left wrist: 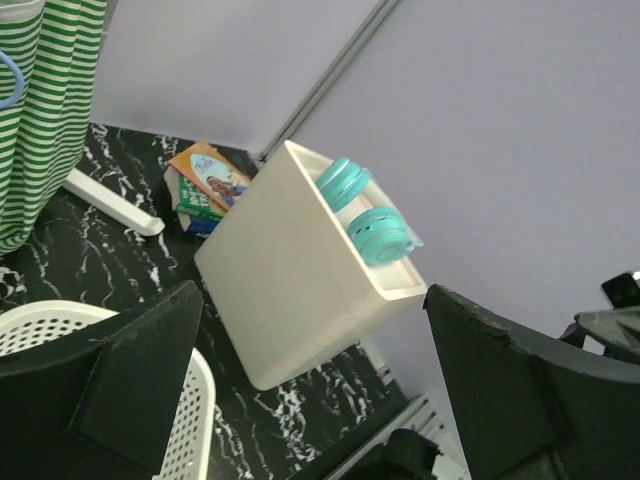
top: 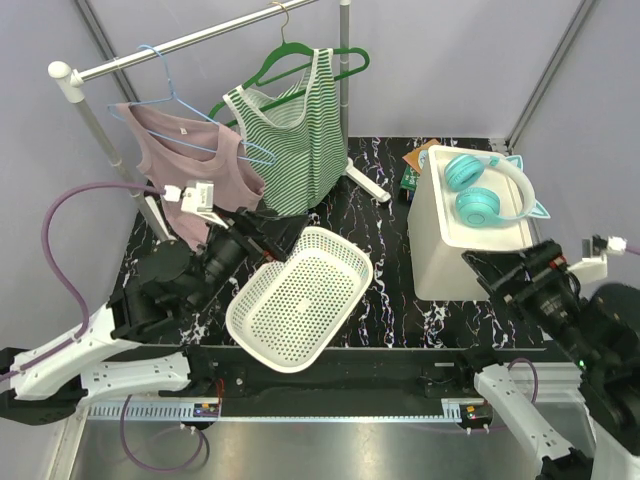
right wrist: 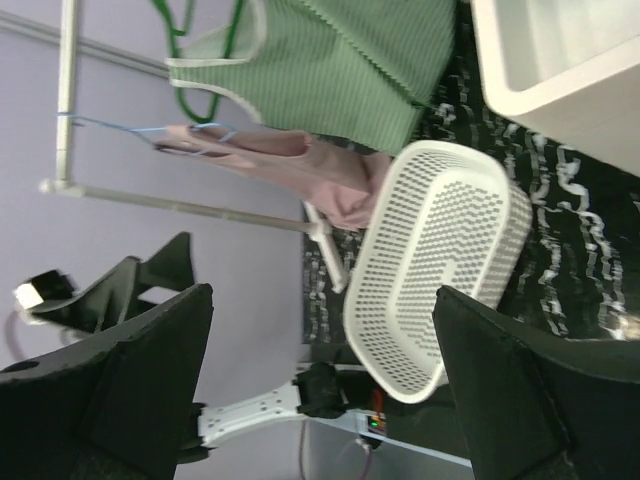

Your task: Remove the tank top from the hanger

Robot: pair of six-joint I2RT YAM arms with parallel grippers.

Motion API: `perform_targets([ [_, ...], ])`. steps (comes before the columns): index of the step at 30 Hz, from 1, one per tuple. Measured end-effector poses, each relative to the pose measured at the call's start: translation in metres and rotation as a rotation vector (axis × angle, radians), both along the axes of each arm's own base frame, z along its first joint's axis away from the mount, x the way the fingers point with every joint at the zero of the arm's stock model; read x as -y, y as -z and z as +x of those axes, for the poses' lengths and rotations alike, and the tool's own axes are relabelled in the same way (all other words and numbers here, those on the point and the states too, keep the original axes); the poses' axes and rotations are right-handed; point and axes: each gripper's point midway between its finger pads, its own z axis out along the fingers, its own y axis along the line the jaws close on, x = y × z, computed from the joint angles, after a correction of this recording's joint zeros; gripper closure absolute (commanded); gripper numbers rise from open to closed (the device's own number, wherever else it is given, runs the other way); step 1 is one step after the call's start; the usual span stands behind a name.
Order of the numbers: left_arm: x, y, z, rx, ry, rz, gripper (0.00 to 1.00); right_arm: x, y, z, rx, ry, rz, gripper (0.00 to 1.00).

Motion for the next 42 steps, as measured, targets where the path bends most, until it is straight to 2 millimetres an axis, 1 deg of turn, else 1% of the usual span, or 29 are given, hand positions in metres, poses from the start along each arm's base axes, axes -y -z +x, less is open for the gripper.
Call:
perform_targets([
  [2, 0.006, -0.001, 0.002, -0.008, 0.005, 0.057, 0.01, 0.000, 0.009, 0.014, -0.063, 0.007, -0.065, 0.00],
  [5, 0.011, -0.012, -0.001, 0.001, 0.034, 0.089, 0.01, -0.005, 0.024, 0.027, -0.129, -0.023, -0.147, 0.00],
  [8, 0.008, -0.024, -0.004, 0.018, 0.058, 0.071, 0.01, -0.011, 0.030, 0.032, -0.148, -0.065, -0.179, 0.00],
  [10, 0.001, -0.029, 0.003, 0.026, 0.044, 0.063, 0.01, -0.015, 0.030, 0.033, -0.150, -0.091, -0.180, 0.00],
  [13, -0.017, -0.041, 0.022, -0.001, -0.028, 0.067, 0.01, -0.024, 0.022, 0.035, -0.119, -0.136, -0.166, 0.00],
  [16, -0.035, -0.059, 0.053, -0.038, -0.116, 0.067, 0.01, -0.032, 0.014, 0.040, -0.086, -0.176, -0.159, 0.00],
  [18, -0.047, -0.062, 0.073, -0.069, -0.168, 0.072, 0.01, -0.038, 0.011, 0.047, -0.074, -0.207, -0.163, 0.00],
  [20, -0.057, -0.057, 0.090, -0.112, -0.213, 0.092, 0.01, -0.043, 0.010, 0.054, -0.072, -0.231, -0.176, 0.00],
  [22, -0.073, -0.048, 0.106, -0.169, -0.275, 0.112, 0.03, -0.047, 0.008, 0.063, -0.074, -0.244, -0.188, 0.00],
  [23, -0.083, -0.047, 0.113, -0.186, -0.314, 0.111, 0.10, -0.048, 0.008, 0.065, -0.074, -0.249, -0.192, 0.00],
  [26, -0.124, -0.039, 0.135, -0.258, -0.443, 0.063, 0.18, -0.051, -0.001, 0.072, -0.055, -0.261, -0.207, 0.00],
  [27, -0.134, -0.036, 0.141, -0.282, -0.471, 0.041, 0.24, -0.051, -0.005, 0.074, -0.042, -0.264, -0.211, 0.00],
  [29, -0.147, -0.034, 0.152, -0.315, -0.500, -0.010, 0.28, -0.053, -0.014, 0.075, -0.012, -0.275, -0.216, 0.00],
  [30, -0.147, -0.031, 0.158, -0.334, -0.491, -0.030, 0.32, -0.054, -0.018, 0.075, 0.003, -0.281, -0.218, 0.01],
  [34, -0.145, -0.016, 0.170, -0.390, -0.491, -0.076, 0.38, -0.055, -0.028, 0.076, 0.041, -0.290, -0.225, 0.00],
  [36, -0.148, -0.004, 0.173, -0.412, -0.511, -0.091, 0.40, -0.056, -0.030, 0.077, 0.049, -0.296, -0.229, 0.00],
  [38, -0.154, 0.004, 0.175, -0.422, -0.537, -0.103, 0.42, -0.057, -0.031, 0.078, 0.057, -0.301, -0.237, 0.00],
  [42, -0.162, 0.003, 0.182, -0.403, -0.564, -0.129, 0.45, -0.058, -0.030, 0.078, 0.060, -0.317, -0.247, 0.00],
])
